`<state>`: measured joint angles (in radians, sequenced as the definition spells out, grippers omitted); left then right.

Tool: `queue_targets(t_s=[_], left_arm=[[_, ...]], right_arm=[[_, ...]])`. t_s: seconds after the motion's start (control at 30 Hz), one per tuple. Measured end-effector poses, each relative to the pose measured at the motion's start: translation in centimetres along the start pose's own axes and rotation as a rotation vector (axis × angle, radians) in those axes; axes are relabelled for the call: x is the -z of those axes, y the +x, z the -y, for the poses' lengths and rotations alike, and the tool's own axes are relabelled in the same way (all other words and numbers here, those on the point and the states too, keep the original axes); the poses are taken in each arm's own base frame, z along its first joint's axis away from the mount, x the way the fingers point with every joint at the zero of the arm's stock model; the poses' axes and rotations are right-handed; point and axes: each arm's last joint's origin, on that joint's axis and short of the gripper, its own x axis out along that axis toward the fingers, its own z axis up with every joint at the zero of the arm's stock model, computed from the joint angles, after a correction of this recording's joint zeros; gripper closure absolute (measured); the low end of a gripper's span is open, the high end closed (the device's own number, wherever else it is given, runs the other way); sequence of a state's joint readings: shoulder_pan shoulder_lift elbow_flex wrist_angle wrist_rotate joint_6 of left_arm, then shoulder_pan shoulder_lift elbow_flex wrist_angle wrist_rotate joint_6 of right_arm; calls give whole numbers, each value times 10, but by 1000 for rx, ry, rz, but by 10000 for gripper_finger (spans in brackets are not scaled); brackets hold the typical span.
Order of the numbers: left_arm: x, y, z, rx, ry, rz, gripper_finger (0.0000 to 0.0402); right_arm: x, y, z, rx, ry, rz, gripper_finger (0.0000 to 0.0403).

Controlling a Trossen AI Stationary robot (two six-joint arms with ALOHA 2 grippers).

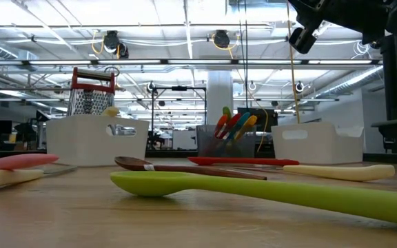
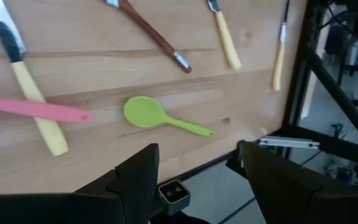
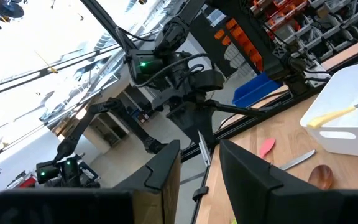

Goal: Pick & Place Kitchen Items
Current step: Put the pink spatula into the black bin

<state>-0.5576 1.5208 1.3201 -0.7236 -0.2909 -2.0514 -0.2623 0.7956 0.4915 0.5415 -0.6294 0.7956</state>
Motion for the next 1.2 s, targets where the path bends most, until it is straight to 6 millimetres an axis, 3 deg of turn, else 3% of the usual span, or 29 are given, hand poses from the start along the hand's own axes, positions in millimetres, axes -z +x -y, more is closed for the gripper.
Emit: queue_targets(t_s=[0.33,0.77,1.03,1.2], left_arm=[[-3,0,-2,-16,-73,31,163],[-5,1,0,5,79,61,163],[-5,1,2,27,-143,53,163],[4,21,1,35,-262,69,163]], right_arm=[[0,0,0,2,-3,2,298],[0,0,0,3,-29,2,298],[-3,-3,0,9,-91,16,298],[-11,-15,-5,4,-151,61,298]])
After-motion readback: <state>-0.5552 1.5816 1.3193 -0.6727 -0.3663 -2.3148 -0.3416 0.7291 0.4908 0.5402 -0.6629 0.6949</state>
